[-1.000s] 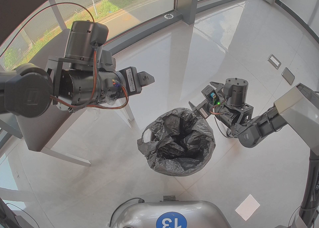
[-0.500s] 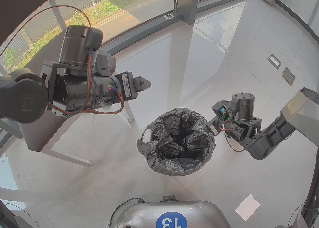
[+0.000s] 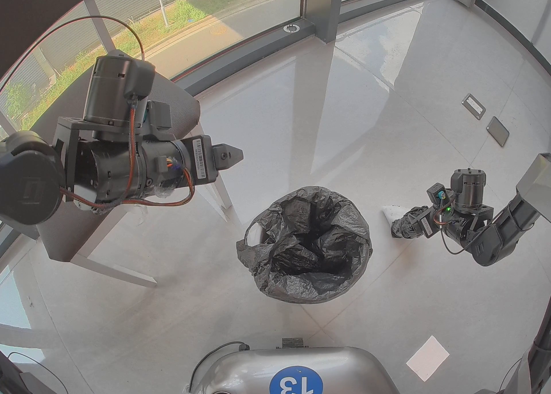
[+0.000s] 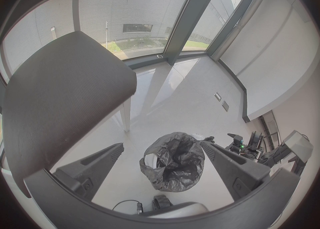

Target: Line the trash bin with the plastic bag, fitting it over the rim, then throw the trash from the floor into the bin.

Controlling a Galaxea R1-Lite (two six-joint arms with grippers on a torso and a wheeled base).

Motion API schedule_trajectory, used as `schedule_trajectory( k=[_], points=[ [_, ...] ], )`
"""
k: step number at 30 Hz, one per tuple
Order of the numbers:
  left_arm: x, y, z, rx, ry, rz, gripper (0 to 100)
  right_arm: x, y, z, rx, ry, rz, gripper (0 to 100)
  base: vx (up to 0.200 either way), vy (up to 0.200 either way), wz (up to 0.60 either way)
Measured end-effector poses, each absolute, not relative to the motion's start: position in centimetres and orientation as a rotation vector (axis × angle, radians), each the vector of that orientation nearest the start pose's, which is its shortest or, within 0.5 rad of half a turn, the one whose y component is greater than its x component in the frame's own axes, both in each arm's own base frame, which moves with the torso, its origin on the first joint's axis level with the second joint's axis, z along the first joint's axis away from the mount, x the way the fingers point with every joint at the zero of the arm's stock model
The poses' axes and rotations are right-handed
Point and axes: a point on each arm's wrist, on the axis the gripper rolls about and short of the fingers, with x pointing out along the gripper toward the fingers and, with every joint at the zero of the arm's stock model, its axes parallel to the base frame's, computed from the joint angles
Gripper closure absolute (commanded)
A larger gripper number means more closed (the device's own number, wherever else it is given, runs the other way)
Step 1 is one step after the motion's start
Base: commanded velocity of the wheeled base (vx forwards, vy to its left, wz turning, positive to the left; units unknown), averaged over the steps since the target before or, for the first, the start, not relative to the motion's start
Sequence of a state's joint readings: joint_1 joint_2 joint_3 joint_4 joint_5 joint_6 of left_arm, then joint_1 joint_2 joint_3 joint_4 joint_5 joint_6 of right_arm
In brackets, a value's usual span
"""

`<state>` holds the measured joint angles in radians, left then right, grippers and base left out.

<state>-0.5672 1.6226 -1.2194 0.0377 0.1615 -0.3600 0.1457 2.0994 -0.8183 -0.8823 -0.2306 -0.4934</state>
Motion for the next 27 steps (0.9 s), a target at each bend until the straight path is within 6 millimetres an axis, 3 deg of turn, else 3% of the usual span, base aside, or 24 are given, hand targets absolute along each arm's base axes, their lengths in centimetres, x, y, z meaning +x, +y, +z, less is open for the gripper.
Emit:
schedule_trajectory(
  k=[14,27],
  points=[
    [25.4,-15.2,26.4,-0.188,0.418,-0.324,0,39.7,4.2,4.1,-0.495,0.502,0.028,0,0.0,0.0,0.0],
    [25.6,-15.0,26.3,-0.177,0.416,-0.314,0,43.6,2.3,2.1,-0.465,0.512,-0.014,0,0.0,0.0,0.0]
  ],
)
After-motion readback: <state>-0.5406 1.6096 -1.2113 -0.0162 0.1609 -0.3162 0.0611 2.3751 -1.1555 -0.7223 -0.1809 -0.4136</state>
